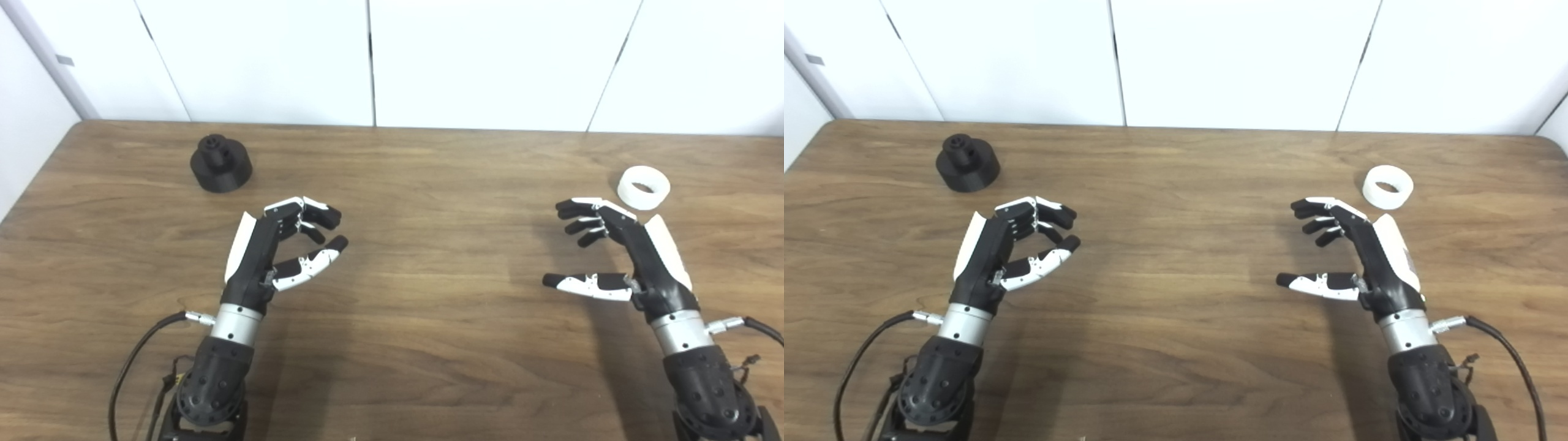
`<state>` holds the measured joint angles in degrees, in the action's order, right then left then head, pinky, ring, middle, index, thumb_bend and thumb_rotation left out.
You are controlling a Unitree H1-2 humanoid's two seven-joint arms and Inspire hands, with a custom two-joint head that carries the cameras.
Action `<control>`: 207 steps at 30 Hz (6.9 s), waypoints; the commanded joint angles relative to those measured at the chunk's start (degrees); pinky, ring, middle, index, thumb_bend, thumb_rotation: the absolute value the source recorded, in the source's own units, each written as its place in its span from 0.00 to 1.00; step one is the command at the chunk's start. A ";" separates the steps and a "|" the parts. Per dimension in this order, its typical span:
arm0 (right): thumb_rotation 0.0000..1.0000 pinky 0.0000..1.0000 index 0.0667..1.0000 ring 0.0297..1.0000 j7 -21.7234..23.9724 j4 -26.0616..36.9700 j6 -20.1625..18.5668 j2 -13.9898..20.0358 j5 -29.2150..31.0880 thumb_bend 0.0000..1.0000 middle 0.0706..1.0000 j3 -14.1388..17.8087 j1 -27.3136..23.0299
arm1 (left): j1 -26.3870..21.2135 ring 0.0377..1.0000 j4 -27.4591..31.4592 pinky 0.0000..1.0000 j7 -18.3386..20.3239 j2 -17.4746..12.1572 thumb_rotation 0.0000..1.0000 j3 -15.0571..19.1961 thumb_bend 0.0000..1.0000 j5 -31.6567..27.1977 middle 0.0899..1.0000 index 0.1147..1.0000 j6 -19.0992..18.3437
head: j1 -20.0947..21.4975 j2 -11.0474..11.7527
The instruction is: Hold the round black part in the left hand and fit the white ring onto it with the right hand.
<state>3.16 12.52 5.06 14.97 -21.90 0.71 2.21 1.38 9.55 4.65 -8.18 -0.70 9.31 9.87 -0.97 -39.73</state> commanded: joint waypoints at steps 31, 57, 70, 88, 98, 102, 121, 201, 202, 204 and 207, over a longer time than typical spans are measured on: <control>0.04 0.59 0.73 0.68 -0.55 -1.15 2.58 2.39 4.64 0.70 0.72 2.67 -0.68 | -1.87 0.61 -2.34 0.48 -1.64 1.96 0.06 -2.54 0.50 2.15 0.65 0.43 3.80 | -16.17 4.34; 0.00 0.58 0.73 0.68 -0.16 -1.87 2.41 3.33 5.82 0.71 0.72 3.86 -0.47 | -3.96 0.76 2.44 0.70 -6.58 0.43 0.07 0.97 0.51 14.51 0.73 0.43 -2.00 | -16.44 5.84; 0.00 0.56 0.72 0.65 0.05 -2.39 3.29 4.20 7.01 0.72 0.71 4.29 -0.07 | -9.46 0.75 5.34 0.63 -4.83 -5.31 0.15 2.32 0.63 19.75 0.76 0.52 -12.03 | -16.75 5.55; 0.01 0.55 0.72 0.64 0.11 -3.90 5.42 5.01 7.89 0.72 0.71 4.71 0.17 | -18.19 0.95 -1.75 0.79 -10.42 -9.99 0.27 5.00 0.75 26.36 0.89 0.67 -15.97 | -17.10 5.48; 0.01 0.56 0.72 0.64 0.08 -3.59 4.85 5.02 7.44 0.73 0.71 4.82 0.31 | -21.81 0.95 -5.14 0.83 -10.70 -12.83 0.31 5.13 0.81 30.75 0.90 0.72 -21.68 | -17.13 5.41; 0.01 0.56 0.72 0.64 -0.16 -4.45 5.77 5.12 7.27 0.73 0.71 4.81 0.14 | -23.34 0.96 -7.76 0.81 -10.59 -14.51 0.34 4.82 0.85 31.57 0.91 0.72 -23.43 | -17.13 5.41; 0.07 0.55 0.72 0.65 -0.80 -4.67 5.81 5.09 5.70 0.74 0.70 5.12 0.51 | -29.33 0.98 -18.79 0.81 -9.22 -19.60 0.45 1.07 1.00 33.17 0.93 0.74 -30.71 | -16.76 5.21; 0.05 0.55 0.72 0.64 1.31 -0.11 3.22 4.99 8.27 0.73 0.72 5.69 2.75 | -36.01 0.94 -43.33 0.85 -14.24 -19.60 0.33 -9.33 1.00 29.37 0.87 0.62 -29.05 | -13.57 3.51; 0.06 0.56 0.72 0.64 1.43 0.22 2.72 4.96 8.27 0.73 0.72 5.72 2.86 | -35.88 0.92 -43.63 0.82 -15.54 -19.44 0.29 -9.03 1.00 28.98 0.85 0.59 -27.99 | -13.57 3.51; 0.06 0.56 0.72 0.64 1.65 1.25 1.05 4.82 8.24 0.73 0.72 5.76 3.10 | -35.88 0.89 -44.61 0.78 -18.35 -19.10 0.25 -8.37 0.99 28.20 0.82 0.54 -25.60 | -13.55 3.41; 0.06 0.56 0.72 0.64 1.81 2.66 -1.03 4.73 7.90 0.73 0.72 5.67 3.35 | -35.84 0.86 -44.98 0.75 -20.75 -18.77 0.17 -7.43 0.97 27.12 0.80 0.48 -23.24 | -13.59 3.33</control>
<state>5.03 12.98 4.32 18.94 -14.47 5.68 6.53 -32.03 -35.94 -13.27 -25.57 -9.09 36.80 -15.34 -14.50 -36.39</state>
